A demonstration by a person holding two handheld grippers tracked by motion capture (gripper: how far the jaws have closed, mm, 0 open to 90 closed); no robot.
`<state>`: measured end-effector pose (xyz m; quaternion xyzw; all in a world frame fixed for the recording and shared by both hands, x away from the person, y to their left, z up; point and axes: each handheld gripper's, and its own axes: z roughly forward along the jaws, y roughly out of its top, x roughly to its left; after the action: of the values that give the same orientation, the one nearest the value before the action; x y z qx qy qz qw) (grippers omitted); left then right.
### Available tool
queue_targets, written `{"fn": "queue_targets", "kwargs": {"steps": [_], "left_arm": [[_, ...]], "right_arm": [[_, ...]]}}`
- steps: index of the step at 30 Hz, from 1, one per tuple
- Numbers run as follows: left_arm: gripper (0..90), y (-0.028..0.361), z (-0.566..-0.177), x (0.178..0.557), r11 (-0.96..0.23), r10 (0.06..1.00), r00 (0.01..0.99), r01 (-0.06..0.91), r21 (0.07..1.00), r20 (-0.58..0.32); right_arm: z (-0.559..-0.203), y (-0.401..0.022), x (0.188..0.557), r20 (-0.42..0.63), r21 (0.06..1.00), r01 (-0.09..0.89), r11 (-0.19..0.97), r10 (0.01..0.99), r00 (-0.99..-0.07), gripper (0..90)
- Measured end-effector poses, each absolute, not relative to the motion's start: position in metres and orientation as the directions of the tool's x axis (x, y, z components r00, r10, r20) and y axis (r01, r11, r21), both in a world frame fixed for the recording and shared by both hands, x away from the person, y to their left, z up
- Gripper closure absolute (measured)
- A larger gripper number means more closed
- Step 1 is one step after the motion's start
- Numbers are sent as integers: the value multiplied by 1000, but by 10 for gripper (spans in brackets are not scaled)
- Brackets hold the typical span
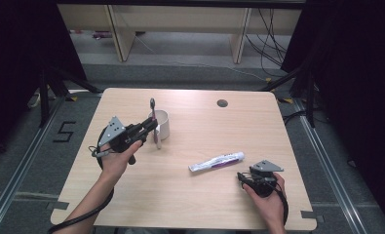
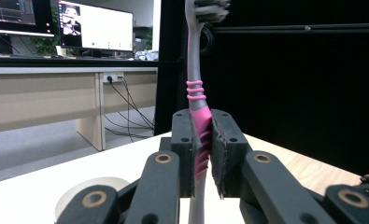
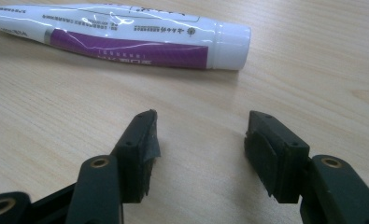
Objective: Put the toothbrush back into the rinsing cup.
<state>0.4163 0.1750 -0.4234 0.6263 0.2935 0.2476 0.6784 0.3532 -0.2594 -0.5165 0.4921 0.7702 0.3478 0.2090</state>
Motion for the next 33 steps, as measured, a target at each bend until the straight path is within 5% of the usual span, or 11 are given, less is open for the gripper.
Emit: {"fn": "queue_targets", "kwargs": {"steps": [33], "left_arm": [[801,166,-415,440,68,733,679,-31,997,-29]], "right_arm": [[-517,-260,353,19,742,611,276,902,-431,442]]}}
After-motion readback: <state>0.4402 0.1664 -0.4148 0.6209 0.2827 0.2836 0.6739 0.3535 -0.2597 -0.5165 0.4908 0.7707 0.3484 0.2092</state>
